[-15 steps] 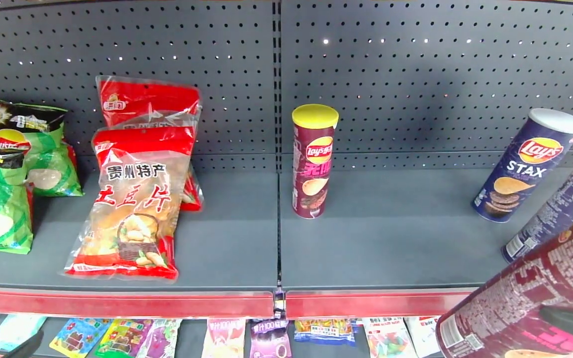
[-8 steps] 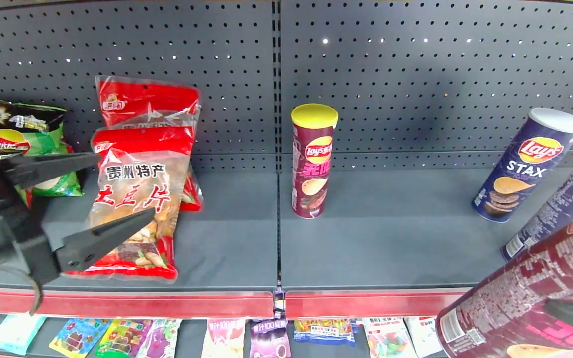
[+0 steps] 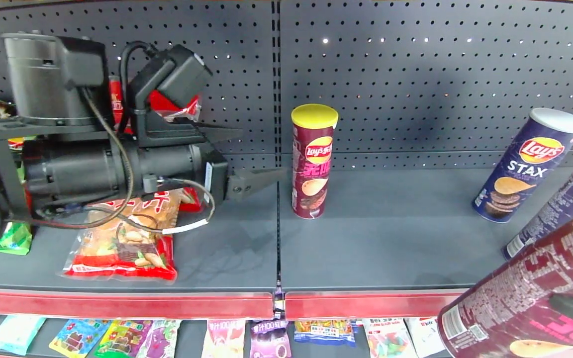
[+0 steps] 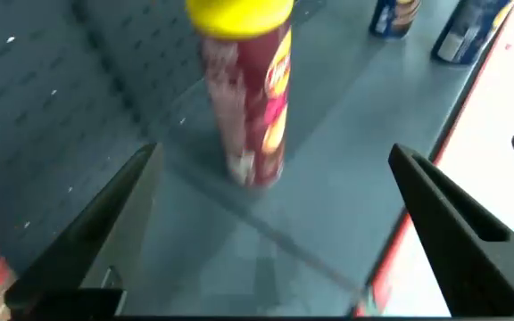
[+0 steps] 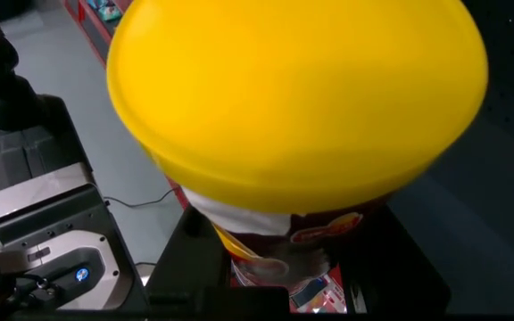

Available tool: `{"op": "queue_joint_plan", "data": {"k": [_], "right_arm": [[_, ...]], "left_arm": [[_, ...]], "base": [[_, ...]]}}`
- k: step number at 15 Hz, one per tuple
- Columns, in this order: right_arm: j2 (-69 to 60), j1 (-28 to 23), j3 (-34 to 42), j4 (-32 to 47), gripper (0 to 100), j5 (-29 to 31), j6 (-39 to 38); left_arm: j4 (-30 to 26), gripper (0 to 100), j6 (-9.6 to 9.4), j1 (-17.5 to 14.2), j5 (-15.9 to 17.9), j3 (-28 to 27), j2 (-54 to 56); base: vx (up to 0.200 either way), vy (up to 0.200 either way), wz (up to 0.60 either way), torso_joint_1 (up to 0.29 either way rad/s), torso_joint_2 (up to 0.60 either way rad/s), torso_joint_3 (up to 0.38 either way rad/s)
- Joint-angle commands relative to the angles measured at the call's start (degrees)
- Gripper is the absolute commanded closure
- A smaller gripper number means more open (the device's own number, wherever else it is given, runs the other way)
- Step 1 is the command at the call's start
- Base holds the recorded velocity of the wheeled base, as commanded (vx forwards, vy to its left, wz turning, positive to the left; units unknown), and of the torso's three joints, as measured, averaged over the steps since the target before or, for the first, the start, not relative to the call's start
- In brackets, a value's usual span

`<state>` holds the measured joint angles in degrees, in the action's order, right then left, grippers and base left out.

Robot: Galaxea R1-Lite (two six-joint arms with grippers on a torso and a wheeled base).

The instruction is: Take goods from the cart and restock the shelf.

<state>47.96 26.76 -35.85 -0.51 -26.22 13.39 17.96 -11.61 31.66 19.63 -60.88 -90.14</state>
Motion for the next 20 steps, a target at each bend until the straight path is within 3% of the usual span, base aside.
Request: {"op": "queue_joint_plan", "data": {"k": [1,6,15,20], "right_arm": [[-0.06,0.05,0.08,-0.02,100,-0.06,-0.11],[0.03,-0.22,-0.01,-0.1,100,-0.06,-0.9],[-0.06,-0.57,0.26,-0.02,100,0.03,-1.34],[0.03,-1.09,0.43,-0.02,100,-0.06,-1.34]], "left_arm": [[0.06,0,-0.08,0.33,-0.2,-2.58,-5.75],[1.64,0,-0.35,0.33,-0.91,-9.61,-12.87],[2.26,0,-0.35,0.33,-3.19,-17.43,-19.99],[2.26,0,-0.08,2.0,-3.45,-20.51,-22.63]], "base": [[0.0,0.0,0.0,0.0,0.0,0.0],[0.0,0.0,0.0,0.0,0.0,0.0],[0.0,0.0,0.0,0.0,0.0,0.0],[0.0,0.0,0.0,0.0,0.0,0.0]]}}
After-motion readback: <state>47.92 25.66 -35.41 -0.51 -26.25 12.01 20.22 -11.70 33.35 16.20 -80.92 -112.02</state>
